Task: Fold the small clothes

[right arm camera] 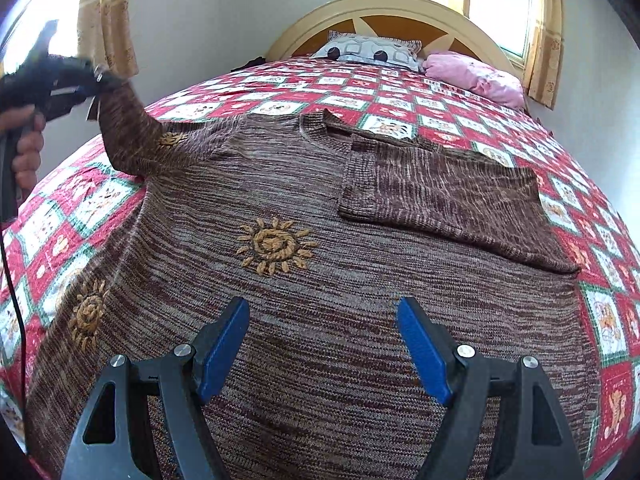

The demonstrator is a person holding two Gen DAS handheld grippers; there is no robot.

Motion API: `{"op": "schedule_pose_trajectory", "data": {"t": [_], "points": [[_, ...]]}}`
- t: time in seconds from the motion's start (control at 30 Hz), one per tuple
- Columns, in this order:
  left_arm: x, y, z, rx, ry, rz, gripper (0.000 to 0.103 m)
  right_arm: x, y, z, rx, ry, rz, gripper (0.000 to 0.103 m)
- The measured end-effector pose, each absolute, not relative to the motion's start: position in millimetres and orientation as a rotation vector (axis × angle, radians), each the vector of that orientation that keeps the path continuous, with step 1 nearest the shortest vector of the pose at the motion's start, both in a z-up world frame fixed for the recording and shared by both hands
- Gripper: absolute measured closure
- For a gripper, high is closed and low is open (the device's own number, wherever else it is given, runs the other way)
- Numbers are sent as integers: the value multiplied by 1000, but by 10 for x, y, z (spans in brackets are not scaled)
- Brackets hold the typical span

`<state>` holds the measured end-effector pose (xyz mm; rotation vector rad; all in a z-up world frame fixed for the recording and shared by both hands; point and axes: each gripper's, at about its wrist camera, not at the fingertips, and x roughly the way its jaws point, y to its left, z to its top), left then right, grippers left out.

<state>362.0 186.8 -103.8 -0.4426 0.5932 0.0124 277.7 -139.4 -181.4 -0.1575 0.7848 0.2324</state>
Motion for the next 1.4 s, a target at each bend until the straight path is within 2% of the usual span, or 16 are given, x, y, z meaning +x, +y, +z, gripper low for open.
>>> {"op": "schedule_pose_trajectory", "data": {"t": [0.2,0.43,0.53,0.57,0.6,0.63,0.67,0.7,0.73,0.8,0.83,0.97,1.07,1.13,1.4], "points": [[3817,1181,-983,-403,615,-116,95,2775,-1457,-1809,-124,783,216,26],[3919,481,-1232,-372,683,-231,95,2806,-1582,-1814,-56,787,215,26],[3934,199,-1346,-315,720,-282,89,2822,-1630,-1825,-21,798,220,26],[3928,123,-1379,-294,740,-319,78,2826,-1644,-1826,-11,800,223,26],[3914,79,-1392,-275,753,-345,61,2830,-1659,-1831,0,803,226,26],[3884,53,-1387,-246,753,-359,51,2833,-1670,-1836,9,806,229,26],[3802,78,-1357,-210,727,-351,35,2836,-1675,-1840,13,808,230,26],[3758,107,-1334,-195,707,-344,26,2836,-1674,-1842,15,808,232,26],[3701,179,-1303,-177,679,-334,23,2834,-1670,-1843,14,808,232,26],[3642,363,-1272,-133,650,-280,7,2834,-1666,-1846,10,810,233,26],[3631,473,-1283,-105,645,-215,4,2839,-1667,-1849,9,812,233,26],[3703,990,-1510,30,684,109,3,2841,-1660,-1850,0,815,227,26],[3799,1324,-1809,-52,788,162,3,2823,-1656,-1823,-3,809,236,26],[3806,1408,-1947,-108,844,137,3,2817,-1680,-1766,14,810,264,26],[3705,1249,-1983,-60,852,85,0,3364,-1891,-1325,173,830,261,26]]}}
